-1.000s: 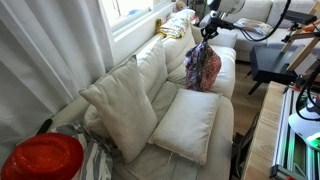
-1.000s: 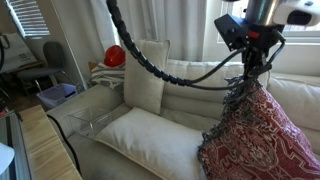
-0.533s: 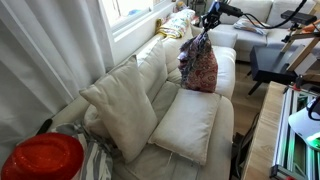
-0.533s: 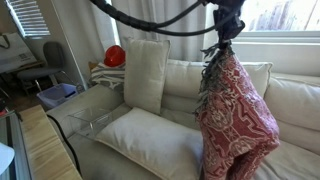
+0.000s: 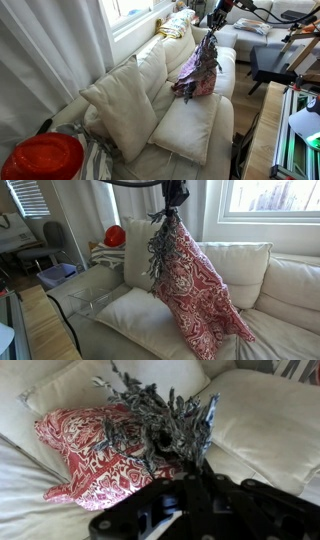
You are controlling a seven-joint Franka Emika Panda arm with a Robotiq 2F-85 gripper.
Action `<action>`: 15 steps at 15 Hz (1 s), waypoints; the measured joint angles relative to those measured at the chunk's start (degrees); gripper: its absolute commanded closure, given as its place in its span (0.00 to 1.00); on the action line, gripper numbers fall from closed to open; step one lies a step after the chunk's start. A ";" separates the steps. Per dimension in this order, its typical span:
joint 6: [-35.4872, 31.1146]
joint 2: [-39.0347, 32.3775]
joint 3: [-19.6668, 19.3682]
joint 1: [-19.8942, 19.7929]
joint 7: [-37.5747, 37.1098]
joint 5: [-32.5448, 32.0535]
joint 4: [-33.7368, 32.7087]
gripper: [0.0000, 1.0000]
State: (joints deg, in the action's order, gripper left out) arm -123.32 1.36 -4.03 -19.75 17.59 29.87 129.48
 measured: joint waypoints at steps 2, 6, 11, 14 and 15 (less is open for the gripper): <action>0.11 0.19 -0.54 0.67 1.09 0.43 0.55 0.93; 0.09 0.07 -1.25 1.23 1.54 0.40 0.60 0.98; 6.14 0.59 -1.98 5.98 6.02 1.67 2.94 0.98; 10.16 1.08 -1.79 9.30 9.77 2.54 6.33 0.98; 11.05 1.00 -1.77 10.17 10.83 3.03 7.48 0.98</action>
State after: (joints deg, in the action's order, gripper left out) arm -112.26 2.36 -5.80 -9.58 28.41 32.89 136.97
